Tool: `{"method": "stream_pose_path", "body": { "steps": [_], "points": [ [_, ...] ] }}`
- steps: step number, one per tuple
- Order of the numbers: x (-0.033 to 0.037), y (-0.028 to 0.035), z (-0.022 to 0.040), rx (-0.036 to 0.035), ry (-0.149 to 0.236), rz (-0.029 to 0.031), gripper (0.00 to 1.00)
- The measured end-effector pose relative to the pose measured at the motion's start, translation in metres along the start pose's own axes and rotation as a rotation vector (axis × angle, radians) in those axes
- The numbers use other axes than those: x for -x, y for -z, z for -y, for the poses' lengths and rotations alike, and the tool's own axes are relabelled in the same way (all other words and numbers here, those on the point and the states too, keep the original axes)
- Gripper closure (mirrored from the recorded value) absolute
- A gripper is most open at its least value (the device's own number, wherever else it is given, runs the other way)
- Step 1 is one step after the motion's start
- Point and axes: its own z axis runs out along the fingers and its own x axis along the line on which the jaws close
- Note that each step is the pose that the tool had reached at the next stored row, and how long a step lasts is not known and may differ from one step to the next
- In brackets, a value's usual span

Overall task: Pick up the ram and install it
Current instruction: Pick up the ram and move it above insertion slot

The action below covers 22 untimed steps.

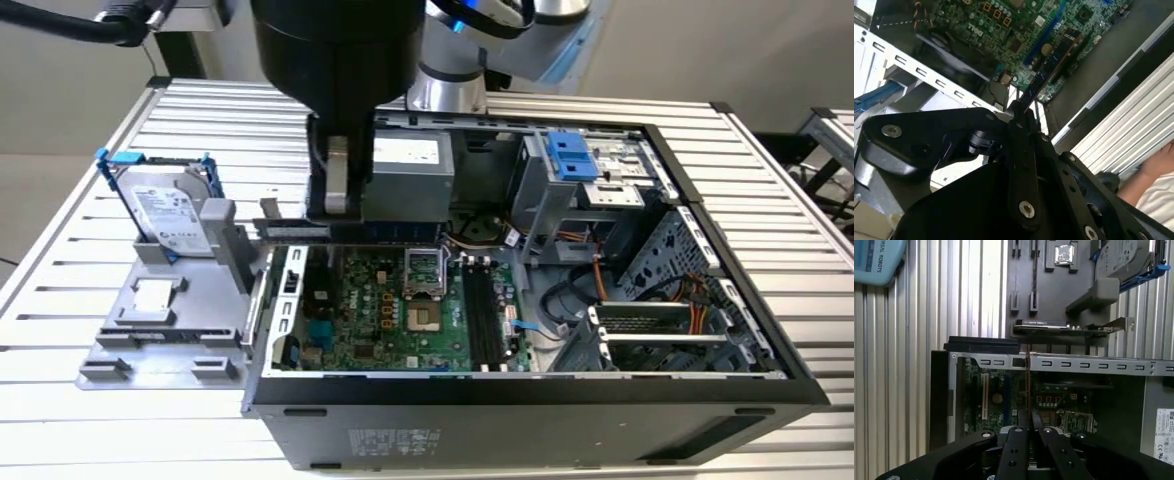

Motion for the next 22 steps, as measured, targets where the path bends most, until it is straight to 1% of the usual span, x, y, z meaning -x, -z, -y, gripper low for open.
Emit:
{"method": "stream_pose_path", "body": {
  "steps": [8,14,22],
  "points": [
    [0.0016,0.0015,0.0351,0.0000,0.000,-0.0001,1.00],
    [0.0033,0.0024,0.0590,0.0000,0.000,0.0000,1.00],
    [0.0066,0.0034,0.0876,0.0000,0.000,0.0000,1.00]
  ]
}}
